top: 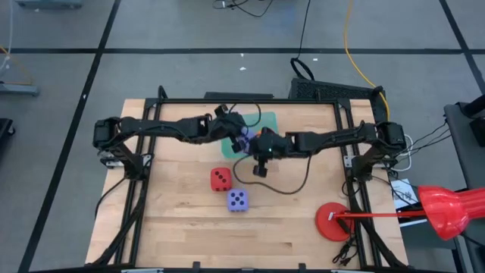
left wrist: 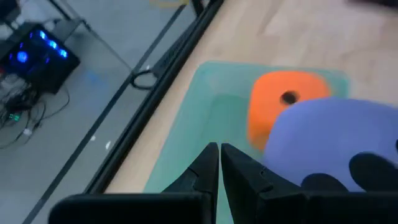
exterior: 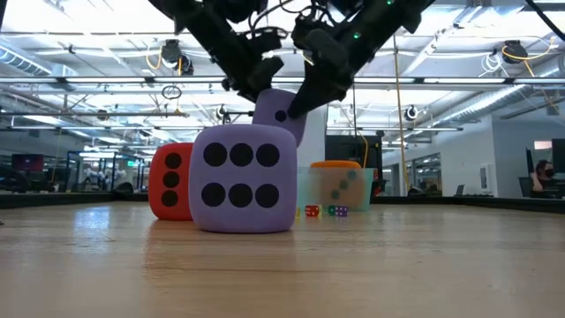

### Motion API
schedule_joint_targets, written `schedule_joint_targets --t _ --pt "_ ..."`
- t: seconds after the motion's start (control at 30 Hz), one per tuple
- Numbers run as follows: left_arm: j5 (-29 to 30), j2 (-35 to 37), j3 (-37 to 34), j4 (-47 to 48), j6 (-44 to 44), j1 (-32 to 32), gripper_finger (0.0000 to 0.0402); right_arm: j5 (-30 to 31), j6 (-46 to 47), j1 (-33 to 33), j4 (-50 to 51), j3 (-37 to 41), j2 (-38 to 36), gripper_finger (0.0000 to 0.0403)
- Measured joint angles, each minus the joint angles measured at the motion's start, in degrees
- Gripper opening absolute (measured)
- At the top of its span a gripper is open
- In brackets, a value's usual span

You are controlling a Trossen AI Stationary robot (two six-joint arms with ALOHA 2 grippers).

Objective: Pick & Place Dice
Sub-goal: Put the right large blue dice into the basket

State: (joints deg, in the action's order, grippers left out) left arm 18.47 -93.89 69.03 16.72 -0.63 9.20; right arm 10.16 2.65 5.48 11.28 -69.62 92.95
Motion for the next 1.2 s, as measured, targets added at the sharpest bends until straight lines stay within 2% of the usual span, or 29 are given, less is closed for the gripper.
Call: schedule_joint_targets --t 0.2,0.53,0.93,1.2 --pt "-3.4 0.0 -0.1 0.4 -0.8 3.9 0.0035 -5.5 1.0 4.2 -0.3 -0.5 0.0 0.0000" --pt "-5.6 -0.4 -0.2 1.7 -1.1 4.8 0.0035 -4.3 3.4 6.6 1.8 0.2 3.5 0.0000" --pt "-5.7 -0.5 -1.4 4.9 -2.1 4.9 0.0035 -7.6 6.5 6.5 2.5 0.1 3.4 0.0000" --pt "-5.9 3.0 -1.5 9.7 -2.8 5.0 0.0035 -7.5 8.6 6.5 3.8 -0.2 2.9 0.0000"
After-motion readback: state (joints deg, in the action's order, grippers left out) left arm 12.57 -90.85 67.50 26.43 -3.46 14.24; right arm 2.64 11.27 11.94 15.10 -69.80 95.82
